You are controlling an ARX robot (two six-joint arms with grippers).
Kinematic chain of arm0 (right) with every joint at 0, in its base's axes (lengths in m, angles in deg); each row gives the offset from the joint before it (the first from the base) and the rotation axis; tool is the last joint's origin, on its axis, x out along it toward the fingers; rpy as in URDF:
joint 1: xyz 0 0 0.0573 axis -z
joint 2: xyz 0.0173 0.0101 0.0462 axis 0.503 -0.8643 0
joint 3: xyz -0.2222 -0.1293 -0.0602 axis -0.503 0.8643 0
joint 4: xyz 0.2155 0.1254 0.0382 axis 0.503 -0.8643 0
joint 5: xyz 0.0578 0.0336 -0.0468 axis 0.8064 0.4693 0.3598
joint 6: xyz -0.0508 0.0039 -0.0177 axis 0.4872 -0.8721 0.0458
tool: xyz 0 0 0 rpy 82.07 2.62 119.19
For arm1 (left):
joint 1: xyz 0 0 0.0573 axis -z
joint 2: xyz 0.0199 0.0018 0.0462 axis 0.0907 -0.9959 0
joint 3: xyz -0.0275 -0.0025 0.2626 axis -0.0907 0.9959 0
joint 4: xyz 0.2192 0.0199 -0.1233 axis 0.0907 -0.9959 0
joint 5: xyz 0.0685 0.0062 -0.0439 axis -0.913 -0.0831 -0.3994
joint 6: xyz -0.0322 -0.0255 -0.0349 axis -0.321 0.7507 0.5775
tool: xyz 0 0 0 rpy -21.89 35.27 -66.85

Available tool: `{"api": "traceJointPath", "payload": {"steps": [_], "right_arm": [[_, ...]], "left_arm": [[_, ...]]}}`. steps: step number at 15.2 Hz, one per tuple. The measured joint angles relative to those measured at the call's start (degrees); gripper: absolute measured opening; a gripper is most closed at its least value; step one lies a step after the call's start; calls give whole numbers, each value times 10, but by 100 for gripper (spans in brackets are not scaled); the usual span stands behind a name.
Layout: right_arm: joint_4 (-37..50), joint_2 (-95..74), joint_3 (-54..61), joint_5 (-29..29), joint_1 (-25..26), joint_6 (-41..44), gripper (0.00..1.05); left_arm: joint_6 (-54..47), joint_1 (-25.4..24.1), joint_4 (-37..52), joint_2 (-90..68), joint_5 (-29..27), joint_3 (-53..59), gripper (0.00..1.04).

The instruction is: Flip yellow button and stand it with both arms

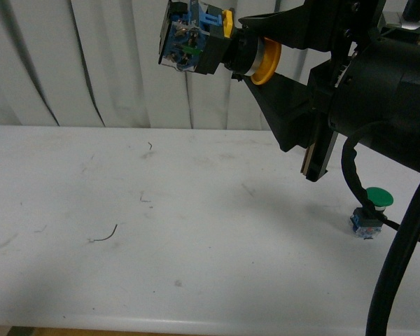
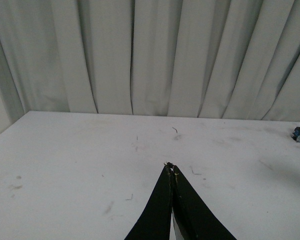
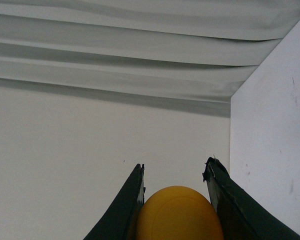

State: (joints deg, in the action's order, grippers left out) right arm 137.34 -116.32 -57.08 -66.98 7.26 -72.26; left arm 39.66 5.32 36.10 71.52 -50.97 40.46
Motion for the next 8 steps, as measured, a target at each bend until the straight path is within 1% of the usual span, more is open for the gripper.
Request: {"api": "traceJointPath", "payload": {"steps": [3,4,6,7,8], "right_arm": [[0,0,0,3,5,1,35],[0,1,2,8,11,2,35],[0,4,5,10,13,5,35],[0,4,5,11,14,9,35],[0,4,6,12,16,14,35]], "left_arm": [[0,0,-28,26,0,0,2],[0,0,-119,120,0,0,2],[0,0,-131,120,0,0,2],[0,0,-126,120,0,0,13],[0,0,-130,120,0,0,20]]}}
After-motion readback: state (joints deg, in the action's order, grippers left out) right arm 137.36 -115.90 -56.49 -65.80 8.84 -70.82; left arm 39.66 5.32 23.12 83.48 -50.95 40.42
